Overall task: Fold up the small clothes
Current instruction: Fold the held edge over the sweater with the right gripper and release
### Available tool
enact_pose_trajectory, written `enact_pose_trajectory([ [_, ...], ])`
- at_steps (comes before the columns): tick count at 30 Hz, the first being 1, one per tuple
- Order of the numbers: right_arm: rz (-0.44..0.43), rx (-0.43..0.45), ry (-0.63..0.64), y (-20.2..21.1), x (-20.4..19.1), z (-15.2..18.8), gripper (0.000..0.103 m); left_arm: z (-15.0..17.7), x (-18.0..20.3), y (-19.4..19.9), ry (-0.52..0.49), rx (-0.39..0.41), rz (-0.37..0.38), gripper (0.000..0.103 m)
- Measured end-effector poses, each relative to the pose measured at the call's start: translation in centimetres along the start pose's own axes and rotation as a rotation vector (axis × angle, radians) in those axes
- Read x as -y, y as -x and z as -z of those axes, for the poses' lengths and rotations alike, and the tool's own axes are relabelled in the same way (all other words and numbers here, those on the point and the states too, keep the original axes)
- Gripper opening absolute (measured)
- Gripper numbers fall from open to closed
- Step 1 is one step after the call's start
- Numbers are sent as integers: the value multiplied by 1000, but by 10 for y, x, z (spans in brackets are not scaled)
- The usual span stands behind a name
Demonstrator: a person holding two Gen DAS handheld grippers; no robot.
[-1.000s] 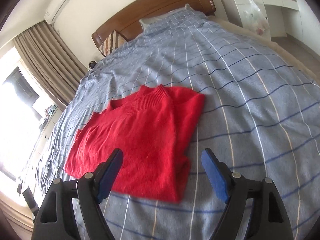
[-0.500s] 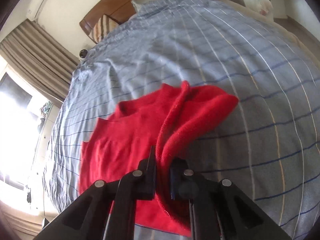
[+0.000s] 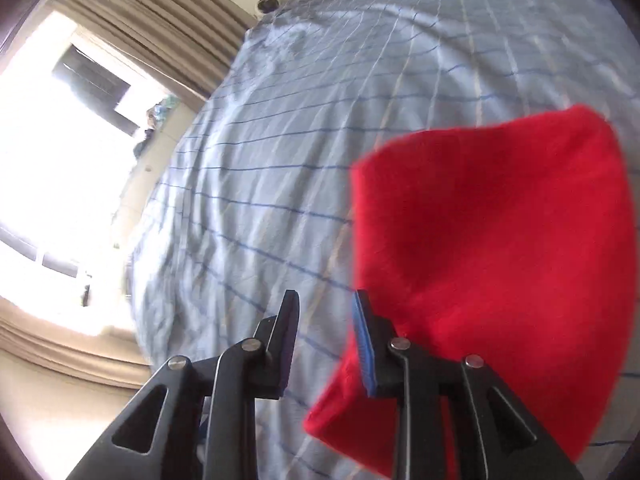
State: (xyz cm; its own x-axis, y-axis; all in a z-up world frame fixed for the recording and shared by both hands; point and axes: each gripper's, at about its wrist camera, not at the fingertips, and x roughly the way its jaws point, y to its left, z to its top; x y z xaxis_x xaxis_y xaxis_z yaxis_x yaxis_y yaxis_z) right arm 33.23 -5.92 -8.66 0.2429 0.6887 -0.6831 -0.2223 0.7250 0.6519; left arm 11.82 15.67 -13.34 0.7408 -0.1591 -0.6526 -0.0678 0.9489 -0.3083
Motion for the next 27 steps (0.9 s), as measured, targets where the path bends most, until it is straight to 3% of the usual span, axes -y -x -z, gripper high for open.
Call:
enact_pose_trajectory([
  [2,-115,6,-6,9,-2,7,36,0,-1,-1,9,-2,3,101],
  [4,-94,53,62,33,-6,10,36,-1,-4,-1,26,-4,11,101],
  [7,123,114,203,66,-9,13,36,-1,-6,-1,40,-6,19,101],
  [9,212,98,278,69,-8,20,36,-2,-6,-3,38,-9,16,101],
  [14,235,75,380,35,-15,39,36,2,-1,-4,7,-11,-5,101],
  [17,253,-34,409,-10,-14,61,38,5,2,-5,-18,-15,-20,101],
  [19,278,-29,453,-15,-18,78,38,6,4,-5,-34,-15,-31,101],
  [22,194,40,422,25,-19,90,37,7,4,-5,-36,-17,-34,101],
  [25,233,129,410,74,-4,100,37,6,4,-5,-21,-18,-27,101],
  [27,287,139,406,91,14,106,37,6,3,-5,-19,-17,-25,101],
])
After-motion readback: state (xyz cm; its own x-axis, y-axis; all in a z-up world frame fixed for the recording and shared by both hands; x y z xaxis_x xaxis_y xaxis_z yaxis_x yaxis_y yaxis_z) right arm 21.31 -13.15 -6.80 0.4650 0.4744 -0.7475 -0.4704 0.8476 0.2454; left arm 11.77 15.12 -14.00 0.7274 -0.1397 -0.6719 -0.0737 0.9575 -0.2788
